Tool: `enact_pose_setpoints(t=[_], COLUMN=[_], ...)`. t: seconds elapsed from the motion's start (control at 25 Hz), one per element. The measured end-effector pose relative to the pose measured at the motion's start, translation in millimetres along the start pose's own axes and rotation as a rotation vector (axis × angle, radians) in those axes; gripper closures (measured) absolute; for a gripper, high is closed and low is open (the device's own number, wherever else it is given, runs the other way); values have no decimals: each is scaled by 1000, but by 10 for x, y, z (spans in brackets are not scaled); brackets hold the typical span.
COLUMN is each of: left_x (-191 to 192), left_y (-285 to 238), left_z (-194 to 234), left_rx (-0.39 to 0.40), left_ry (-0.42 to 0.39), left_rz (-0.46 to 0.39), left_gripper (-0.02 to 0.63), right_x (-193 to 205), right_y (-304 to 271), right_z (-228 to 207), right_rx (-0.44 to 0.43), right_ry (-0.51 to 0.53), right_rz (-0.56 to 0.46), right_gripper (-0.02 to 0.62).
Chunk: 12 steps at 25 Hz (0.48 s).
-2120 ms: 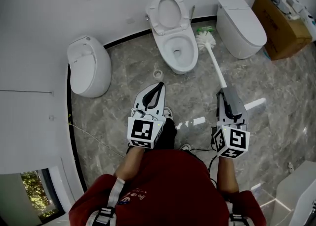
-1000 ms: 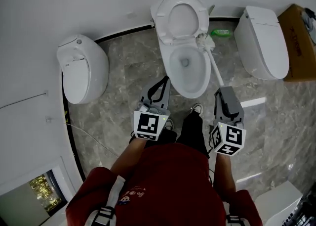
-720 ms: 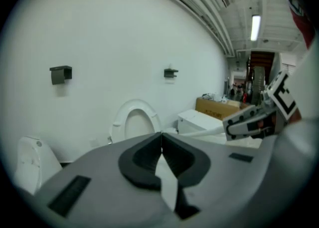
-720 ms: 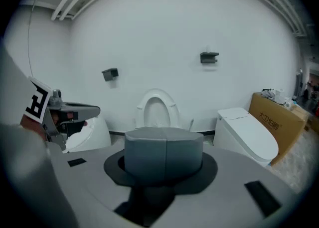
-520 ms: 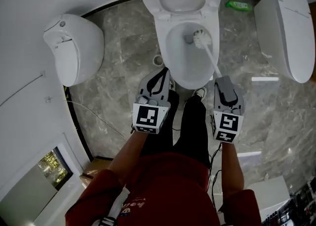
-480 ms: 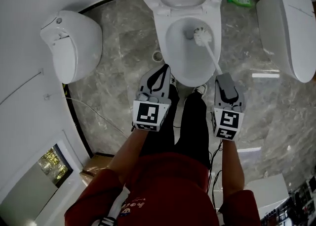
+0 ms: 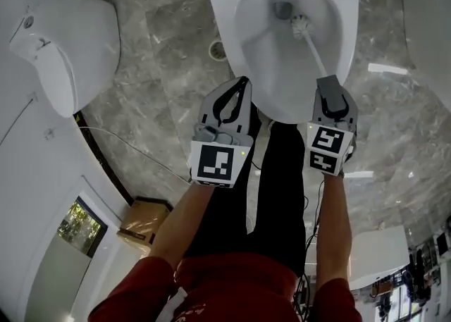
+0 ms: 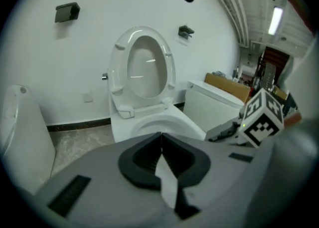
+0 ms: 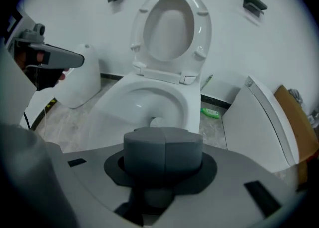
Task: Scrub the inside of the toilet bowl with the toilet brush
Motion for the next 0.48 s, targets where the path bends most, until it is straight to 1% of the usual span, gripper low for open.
enact_pose_setpoints(t=[0.08, 0.16, 0.28, 0.4, 0.48], left_x=[99, 129, 117, 97, 100], left_y=[-87, -150, -175, -156, -147], left_z=[42, 78, 150, 247, 304], left_rx=[15, 25, 25, 16, 12], left_ry=[12, 9, 11, 22, 34], left_rz=[18, 18, 7, 4, 5], left_gripper=[606, 606, 606, 606, 606], right_x=[-33, -29, 144, 271, 205], right_y=[-136, -179, -132, -31, -11], right_z=[43, 108, 289, 478, 602], right_rx=[12, 6, -48, -92, -133], right_ry=[26, 62, 92, 78, 38], right_rz=[7, 34, 120, 147, 141], right_gripper=[451, 451, 451, 451, 451])
Point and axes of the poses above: the fingertips, and each gripper's own axes: y backward along the fingers, z to its left, x out of its underside, the point moved 5 cm from there along y, backward along the fingers, and after that the axes turned 12 degrees about -y, right-handed, at the moved point
